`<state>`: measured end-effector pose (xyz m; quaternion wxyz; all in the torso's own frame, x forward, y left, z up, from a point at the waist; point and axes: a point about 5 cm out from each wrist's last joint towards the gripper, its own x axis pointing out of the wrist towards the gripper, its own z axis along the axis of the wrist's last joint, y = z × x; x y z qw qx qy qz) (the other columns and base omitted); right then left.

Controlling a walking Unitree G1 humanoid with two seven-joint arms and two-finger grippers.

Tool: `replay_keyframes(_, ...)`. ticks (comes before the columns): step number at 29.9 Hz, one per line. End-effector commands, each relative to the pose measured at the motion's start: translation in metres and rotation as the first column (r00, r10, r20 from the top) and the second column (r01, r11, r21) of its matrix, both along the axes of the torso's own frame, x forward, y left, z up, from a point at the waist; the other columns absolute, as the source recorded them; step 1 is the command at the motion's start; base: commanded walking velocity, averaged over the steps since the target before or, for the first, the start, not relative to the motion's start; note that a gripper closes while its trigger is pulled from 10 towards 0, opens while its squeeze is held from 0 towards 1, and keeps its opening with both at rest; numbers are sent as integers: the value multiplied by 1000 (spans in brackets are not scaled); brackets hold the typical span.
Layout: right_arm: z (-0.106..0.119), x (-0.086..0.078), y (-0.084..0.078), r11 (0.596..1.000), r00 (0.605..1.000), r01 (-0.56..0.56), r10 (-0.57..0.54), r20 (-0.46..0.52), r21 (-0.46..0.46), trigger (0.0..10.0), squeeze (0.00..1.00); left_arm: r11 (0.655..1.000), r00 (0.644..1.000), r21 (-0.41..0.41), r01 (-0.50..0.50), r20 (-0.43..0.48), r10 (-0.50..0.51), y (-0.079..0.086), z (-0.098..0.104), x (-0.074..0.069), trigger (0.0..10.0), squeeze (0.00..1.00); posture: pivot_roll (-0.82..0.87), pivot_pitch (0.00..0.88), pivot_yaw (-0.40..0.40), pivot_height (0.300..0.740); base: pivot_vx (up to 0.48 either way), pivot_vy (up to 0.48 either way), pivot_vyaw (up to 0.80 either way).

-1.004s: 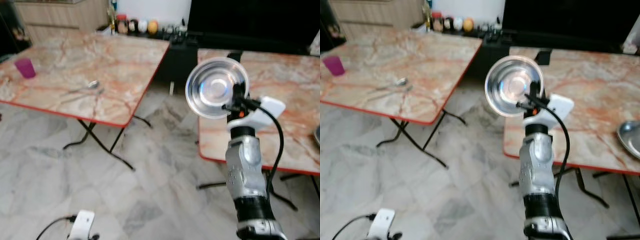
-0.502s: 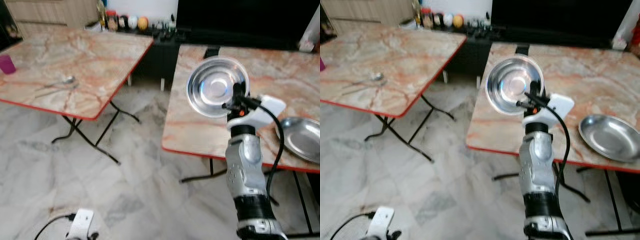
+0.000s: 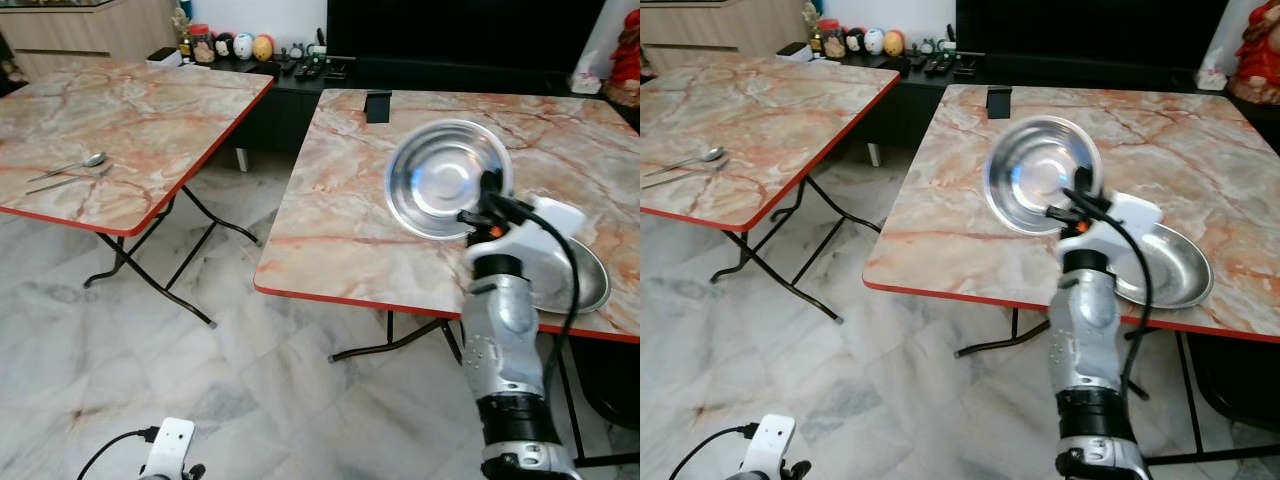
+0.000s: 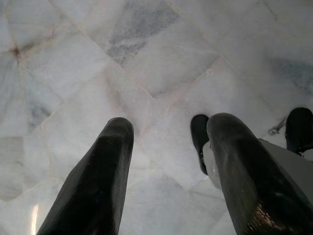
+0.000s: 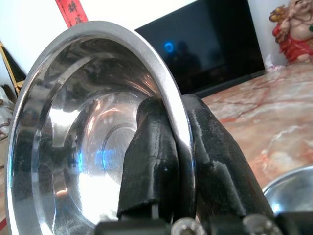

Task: Setting the table

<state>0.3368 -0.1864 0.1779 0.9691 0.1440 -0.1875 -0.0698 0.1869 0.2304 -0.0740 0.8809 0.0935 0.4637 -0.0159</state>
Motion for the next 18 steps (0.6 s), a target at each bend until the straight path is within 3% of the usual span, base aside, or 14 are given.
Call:
replay_keyframes(1,9,2,9,1000,999,-23,23,33,-9,10000,0,1000,1000,8,-5,-13,5,4,-1,-4,10000,0,12,0,6,740,0,0,0)
replay_keyframes(4,9,4,7,1000,1000,-14,15,20,-9,10000,0,1000,1000,10,-4,-15,4,4,-1,-4,10000,0,12,0,6,740,0,0,0)
replay_keyframes(18,7,3,7,1000,1000,-13,13,8,-14,10000,0,1000,1000,7,-5,-15,5,5,-1,-4,10000,0,8,0,13,740,0,0,-719)
